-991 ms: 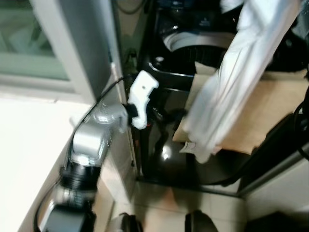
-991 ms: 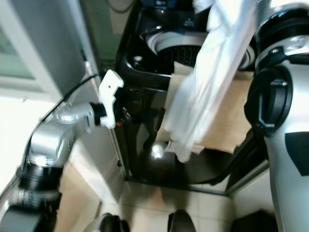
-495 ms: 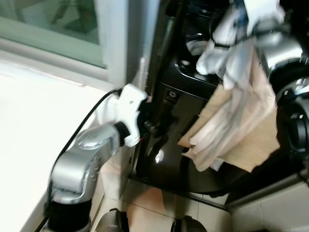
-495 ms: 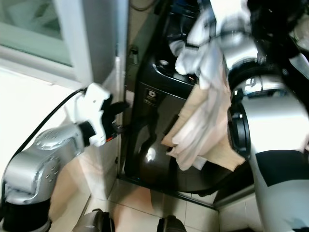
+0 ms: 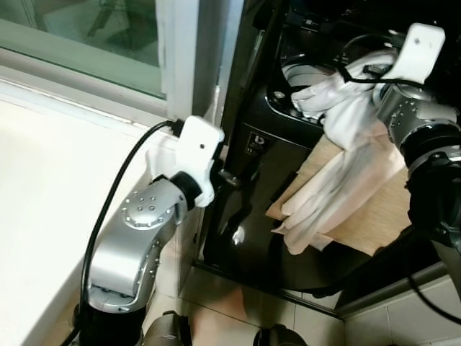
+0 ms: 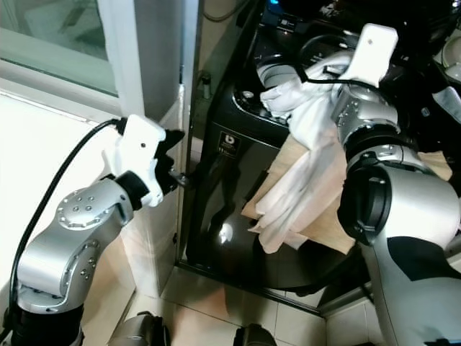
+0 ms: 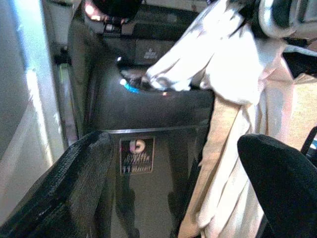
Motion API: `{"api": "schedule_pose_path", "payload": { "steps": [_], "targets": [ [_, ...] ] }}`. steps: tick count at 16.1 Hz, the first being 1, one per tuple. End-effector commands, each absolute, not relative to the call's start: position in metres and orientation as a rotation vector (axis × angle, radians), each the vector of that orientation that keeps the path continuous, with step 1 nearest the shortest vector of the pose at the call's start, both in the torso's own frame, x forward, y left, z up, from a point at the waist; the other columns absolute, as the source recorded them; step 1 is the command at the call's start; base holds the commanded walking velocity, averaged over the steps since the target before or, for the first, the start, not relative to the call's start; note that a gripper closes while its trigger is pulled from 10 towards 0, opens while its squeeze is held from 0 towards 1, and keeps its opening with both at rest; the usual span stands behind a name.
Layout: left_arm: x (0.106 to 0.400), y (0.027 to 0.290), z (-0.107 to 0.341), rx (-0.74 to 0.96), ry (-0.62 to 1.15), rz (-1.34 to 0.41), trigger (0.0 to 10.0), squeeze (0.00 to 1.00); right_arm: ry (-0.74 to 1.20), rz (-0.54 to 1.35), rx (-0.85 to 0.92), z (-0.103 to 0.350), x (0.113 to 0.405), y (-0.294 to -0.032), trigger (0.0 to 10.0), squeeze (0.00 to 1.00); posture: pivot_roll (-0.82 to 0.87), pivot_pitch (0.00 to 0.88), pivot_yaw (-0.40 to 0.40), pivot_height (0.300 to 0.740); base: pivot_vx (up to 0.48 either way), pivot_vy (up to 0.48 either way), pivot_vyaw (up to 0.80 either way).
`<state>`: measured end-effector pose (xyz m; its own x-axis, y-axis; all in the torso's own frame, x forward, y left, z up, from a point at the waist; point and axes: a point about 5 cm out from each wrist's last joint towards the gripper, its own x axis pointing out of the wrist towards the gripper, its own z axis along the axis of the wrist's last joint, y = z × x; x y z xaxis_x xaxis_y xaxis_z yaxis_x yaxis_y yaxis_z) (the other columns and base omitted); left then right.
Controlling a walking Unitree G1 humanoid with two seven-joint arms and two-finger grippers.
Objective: Clothes washing
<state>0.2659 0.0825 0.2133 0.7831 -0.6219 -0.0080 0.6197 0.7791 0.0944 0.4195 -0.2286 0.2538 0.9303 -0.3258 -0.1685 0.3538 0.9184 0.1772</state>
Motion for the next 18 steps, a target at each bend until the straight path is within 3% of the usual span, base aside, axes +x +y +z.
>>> {"api": "schedule_pose_path", "payload": {
  "steps": [1, 3, 8, 11, 14, 18],
  "targets": [
    [0.263, 0.075, 0.22, 0.111, -0.071, -0.685, 10.0, 0.0, 0.138, -0.361, 0.26, 0.254, 0.419, -0.232, 10.0, 0.0, 0.13, 0.0, -0.138, 0.714, 0.0, 0.0, 0.0],
    [0.262, 0.067, 0.227, 0.133, -0.141, -0.678, 10.0, 0.0, 0.107, -0.337, 0.346, 0.261, 0.421, -0.225, 10.0, 0.0, 0.13, 0.0, -0.136, 0.714, 0.0, -0.358, 0.0],
    [0.271, 0.072, 0.218, 0.161, -0.157, -0.591, 10.0, 0.0, 0.013, -0.248, 0.337, 0.278, 0.427, -0.204, 10.0, 0.0, 0.12, 0.0, -0.135, 0.714, 0.1, -0.426, 0.0],
    [0.276, 0.071, 0.214, 0.168, -0.174, -0.59, 10.0, 0.0, -0.008, -0.236, 0.218, 0.281, 0.427, -0.199, 10.0, 0.0, 0.11, 0.0, -0.132, 0.714, 0.302, -0.367, 0.0],
    [0.282, 0.078, 0.212, 0.162, -0.184, -0.555, 10.0, 0.0, -0.012, -0.232, 0.121, 0.282, 0.428, -0.197, 10.0, 0.0, 0.09, 0.0, -0.139, 0.714, 0.0, 0.0, 0.0],
    [0.281, 0.08, 0.209, 0.158, -0.178, -0.579, 10.0, 0.0, 0.058, -0.37, 0.559, 0.269, 0.424, -0.21, 10.0, 0.0, 0.14, 0.0, -0.141, 0.714, 0.0, 0.0, 0.0]
  ]
}}
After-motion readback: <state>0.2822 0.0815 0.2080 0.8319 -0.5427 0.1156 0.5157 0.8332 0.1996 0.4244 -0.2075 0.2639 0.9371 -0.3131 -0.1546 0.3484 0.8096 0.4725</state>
